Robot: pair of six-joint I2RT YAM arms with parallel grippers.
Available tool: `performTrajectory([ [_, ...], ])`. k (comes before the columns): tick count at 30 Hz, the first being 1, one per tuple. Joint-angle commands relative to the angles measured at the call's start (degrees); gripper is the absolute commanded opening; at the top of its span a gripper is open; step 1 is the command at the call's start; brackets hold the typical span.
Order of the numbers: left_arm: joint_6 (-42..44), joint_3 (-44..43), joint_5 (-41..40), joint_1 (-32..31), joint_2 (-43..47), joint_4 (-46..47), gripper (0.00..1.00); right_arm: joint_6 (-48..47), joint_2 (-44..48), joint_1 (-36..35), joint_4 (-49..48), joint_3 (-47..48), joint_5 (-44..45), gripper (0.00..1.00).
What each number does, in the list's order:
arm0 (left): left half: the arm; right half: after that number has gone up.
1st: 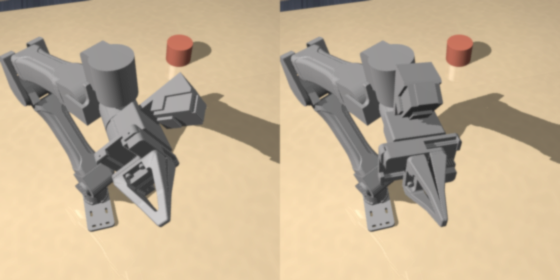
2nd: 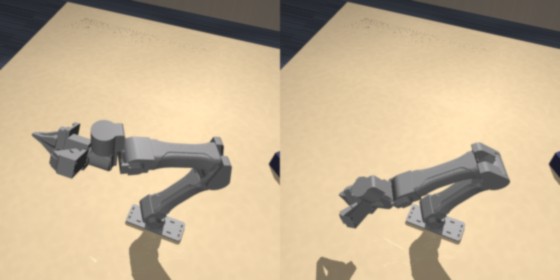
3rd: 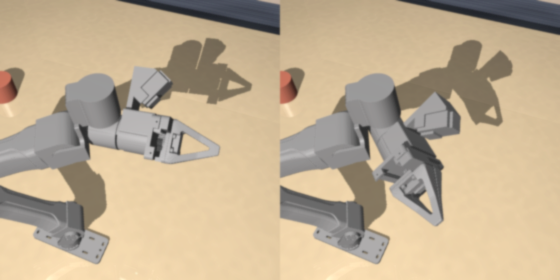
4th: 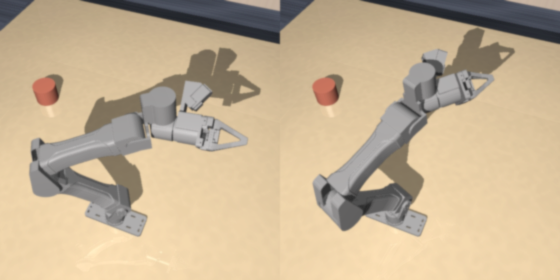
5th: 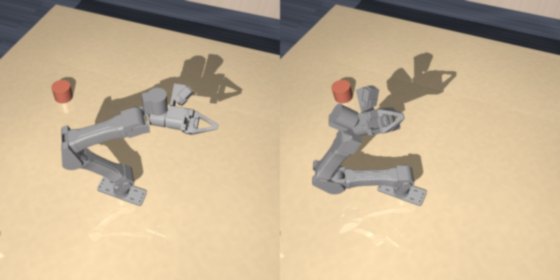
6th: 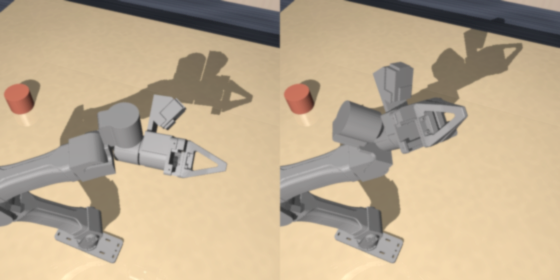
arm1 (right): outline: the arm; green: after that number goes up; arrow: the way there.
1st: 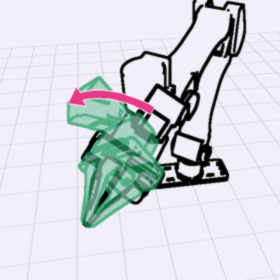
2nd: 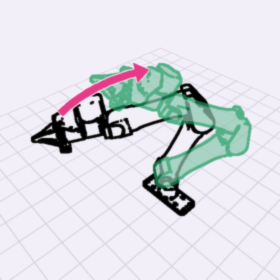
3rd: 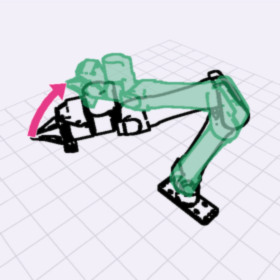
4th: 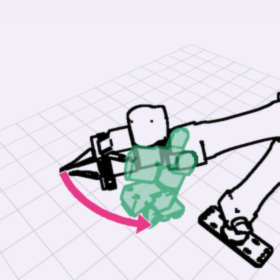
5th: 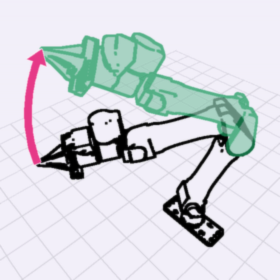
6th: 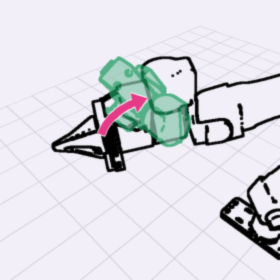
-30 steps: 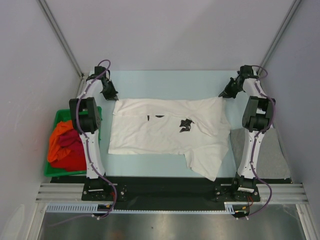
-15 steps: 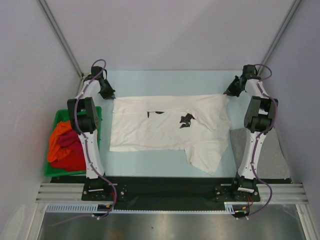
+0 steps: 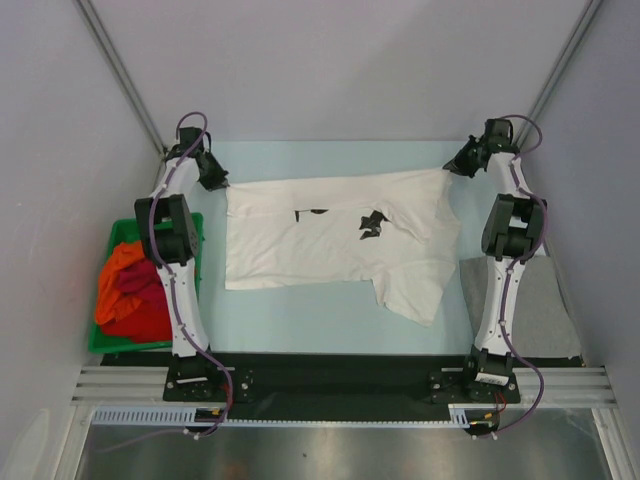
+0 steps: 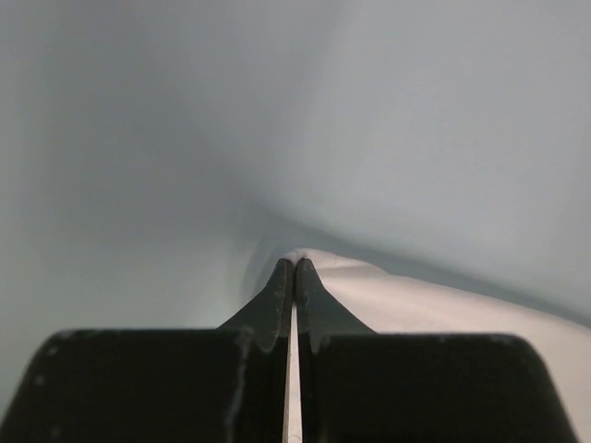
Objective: Fold and stack the t-shirts
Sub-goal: Fold the tshirt
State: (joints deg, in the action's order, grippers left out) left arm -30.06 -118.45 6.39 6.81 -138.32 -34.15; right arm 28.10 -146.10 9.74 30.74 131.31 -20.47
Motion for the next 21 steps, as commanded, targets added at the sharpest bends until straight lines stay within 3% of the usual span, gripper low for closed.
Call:
performTrajectory([
  [1, -0.4, -3.2, -2.3, 1.7, -0.9, 0.8, 0.0, 0.8, -2.3, 0.2, -0.3, 5.6, 0.4, 0.06],
  [4, 0.8, -3.5, -3.6, 1.7, 0.6, -0.3, 0.07, 0.7, -2.1, 0.1, 0.8, 6.7, 1.3, 0.16],
  [8, 3.4, -3.8, -6.0, 1.7, 3.6, -2.0, 0.36, -0.5, -1.4, 0.6, 6.9, 11.1, 5.9, 0.24],
  [10, 4.0, -3.0, -6.3, 1.7, 5.3, -3.2, 0.45, 0.0, 0.7, 1.2, 8.9, 11.6, 8.8, 0.37],
  [14, 5.4, 1.5, -8.6, 1.1, 12.1, -5.0, 0.49, 0.7, 4.9, 4.1, 14.4, 10.9, 13.4, 0.4],
  [17, 6.8, 7.9, -7.7, -0.1, 18.2, -5.3, 0.55, -0.2, 9.3, 5.0, 16.8, 8.5, 13.5, 0.48],
  [21, 8.4, 17.2, -4.0, -2.4, 24.4, -4.0, 0.61, -1.8, 17.9, 3.8, 13.7, -4.5, 9.1, 0.62],
])
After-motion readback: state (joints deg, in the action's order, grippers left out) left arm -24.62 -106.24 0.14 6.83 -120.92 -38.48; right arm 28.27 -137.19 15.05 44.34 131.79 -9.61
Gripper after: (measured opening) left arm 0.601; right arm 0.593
